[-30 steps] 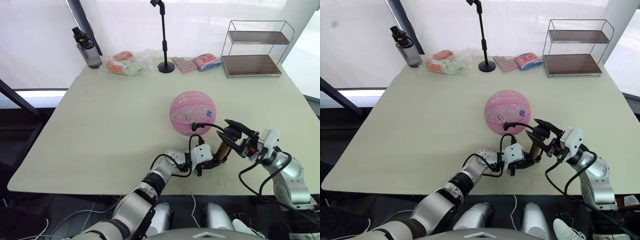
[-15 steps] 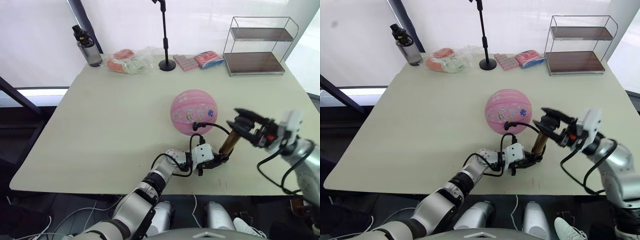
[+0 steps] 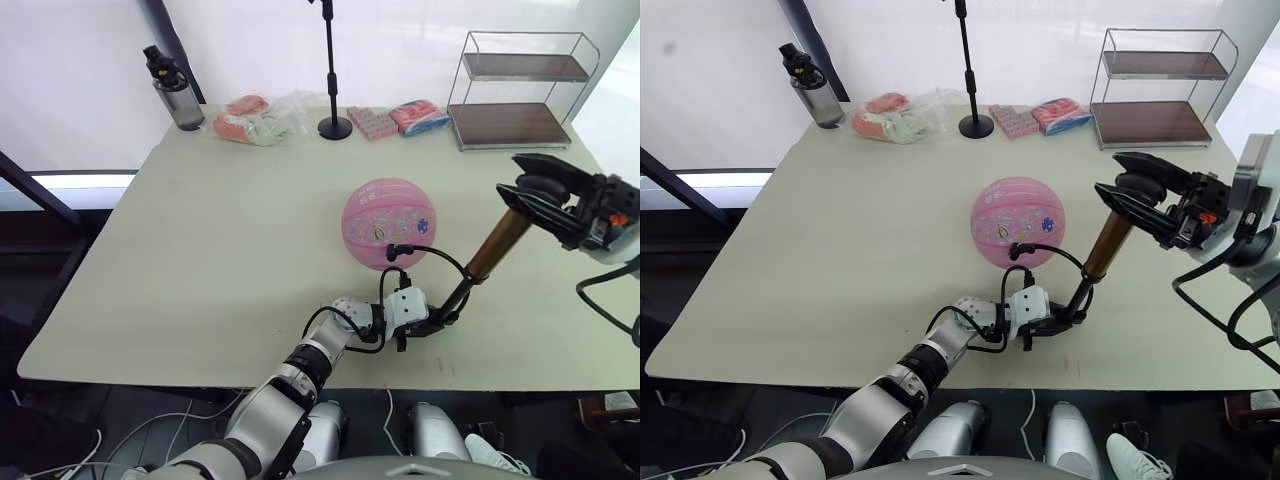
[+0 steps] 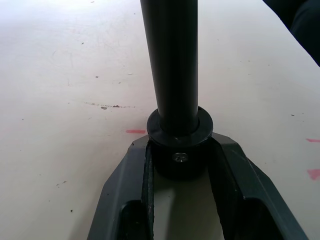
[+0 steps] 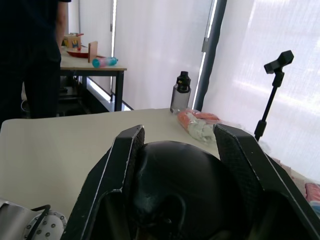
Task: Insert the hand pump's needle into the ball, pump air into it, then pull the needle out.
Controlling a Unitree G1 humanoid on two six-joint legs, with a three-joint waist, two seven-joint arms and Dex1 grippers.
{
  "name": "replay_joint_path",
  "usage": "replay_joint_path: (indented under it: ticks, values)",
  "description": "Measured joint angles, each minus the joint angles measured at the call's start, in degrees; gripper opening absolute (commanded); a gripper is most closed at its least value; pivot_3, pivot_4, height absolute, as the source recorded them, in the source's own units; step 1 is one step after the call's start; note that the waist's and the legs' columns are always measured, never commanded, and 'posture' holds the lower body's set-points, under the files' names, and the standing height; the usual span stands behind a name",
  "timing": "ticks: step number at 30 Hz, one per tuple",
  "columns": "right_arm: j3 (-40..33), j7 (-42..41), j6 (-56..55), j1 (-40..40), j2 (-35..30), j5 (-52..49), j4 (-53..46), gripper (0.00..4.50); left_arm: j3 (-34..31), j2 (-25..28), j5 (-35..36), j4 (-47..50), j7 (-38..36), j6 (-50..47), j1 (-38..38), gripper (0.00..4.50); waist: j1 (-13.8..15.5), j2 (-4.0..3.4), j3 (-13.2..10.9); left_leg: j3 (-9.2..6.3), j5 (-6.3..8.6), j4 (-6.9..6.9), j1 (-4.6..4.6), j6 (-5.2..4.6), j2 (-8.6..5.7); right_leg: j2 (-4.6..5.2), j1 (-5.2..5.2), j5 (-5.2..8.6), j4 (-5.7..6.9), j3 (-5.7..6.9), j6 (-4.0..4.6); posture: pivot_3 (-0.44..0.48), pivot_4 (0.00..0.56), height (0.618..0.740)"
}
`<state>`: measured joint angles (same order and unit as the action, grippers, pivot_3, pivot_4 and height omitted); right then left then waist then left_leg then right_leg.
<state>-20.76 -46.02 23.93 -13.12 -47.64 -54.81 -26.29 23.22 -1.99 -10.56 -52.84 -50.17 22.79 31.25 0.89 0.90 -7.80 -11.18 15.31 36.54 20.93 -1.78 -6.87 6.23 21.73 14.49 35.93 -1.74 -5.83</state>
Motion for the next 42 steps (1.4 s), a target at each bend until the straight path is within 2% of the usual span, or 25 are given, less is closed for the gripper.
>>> replay_joint_path:
  ticks: [10, 12, 14, 15, 23, 29, 36, 42]
  values:
    - [-0.39, 0.04, 0.5, 0.38, 1.24, 0.57, -1.08, 1.91, 0.02, -0.03, 0.02, 0.03, -0.19, 0.15, -0.02, 1.09, 0.07, -0.04, -0.03, -0.03, 0.0, 0.01, 0.07, 0.01, 0.0, 0.0, 0.06, -0.01, 0.0, 0.03, 0.02, 0.0, 0.15, 0.736]
    - [-0.13, -1.13, -3.61, 3.24, 4.23, 4.03, -2.52, 1.91, 0.11, 0.16, -0.03, 0.02, -0.08, 0.04, -0.11, 1.09, 0.0, 0.12, 0.09, -0.09, 0.0, -0.02, -0.08, 0.01, 0.04, -0.06, -0.04, 0.0, 0.0, 0.1, 0.01, 0.0, 0.15, 0.736]
    - [3.81, -0.78, -10.78, 6.56, 11.57, 10.22, -0.07, 1.91, 0.11, 0.44, -0.03, 0.01, 0.25, -0.24, -0.15, 1.09, -0.22, 0.14, 0.23, -0.01, 0.0, -0.01, -0.22, 0.01, 0.06, -0.09, -0.07, 0.01, 0.02, 0.02, -0.02, 0.0, 0.15, 0.736]
    - [5.05, -0.98, -12.58, 7.35, 12.89, 11.93, 0.95, 1.91, 0.11, 0.45, -0.03, 0.01, 0.35, -0.35, -0.14, 1.09, -0.23, 0.12, 0.24, 0.0, 0.0, 0.0, -0.22, 0.01, 0.06, -0.1, -0.06, 0.01, 0.03, 0.01, -0.02, 0.0, 0.15, 0.736]
    - [13.61, -4.86, -27.08, 12.32, 18.86, 23.91, 10.43, 1.91, 0.12, 0.63, -0.08, 0.01, 0.61, -0.86, -0.54, 1.09, -0.3, 0.25, 0.77, -0.05, -0.01, 0.0, -0.31, 0.02, 0.09, -0.19, -0.09, -0.01, 0.07, 0.01, 0.01, 0.0, 0.15, 0.736]
    - [18.07, -3.84, -38.67, 14.53, 24.27, 31.38, 19.44, 1.91, 0.13, 0.64, -0.11, -0.08, 1.01, -1.04, -0.7, 1.09, -0.33, 0.21, 0.94, -0.04, -0.01, -0.02, -0.37, 0.03, 0.1, -0.22, -0.13, -0.01, 0.08, -0.01, 0.02, 0.0, 0.15, 0.736]
    - [19.95, -2.58, -43.99, 14.63, 25.56, 33.87, 21.18, 1.91, 0.13, 0.67, -0.16, -0.36, 1.41, -1.07, -0.72, 1.09, -0.37, 0.21, 1.07, -0.04, -0.01, -0.02, -0.5, 0.03, 0.11, -0.25, -0.21, 0.0, 0.12, -0.03, 0.0, 0.0, 0.15, 0.736]
    - [19.13, -4.83, -38.97, 16.55, 21.77, 29.04, 17.46, 1.91, 0.35, 0.57, -0.2, -0.36, 1.34, -0.83, -0.7, 1.09, -0.23, 0.16, 1.04, -0.05, 0.0, -0.02, -0.46, 0.04, 0.1, -0.23, -0.21, 0.0, 0.12, -0.04, 0.03, 0.0, 0.15, 0.736]
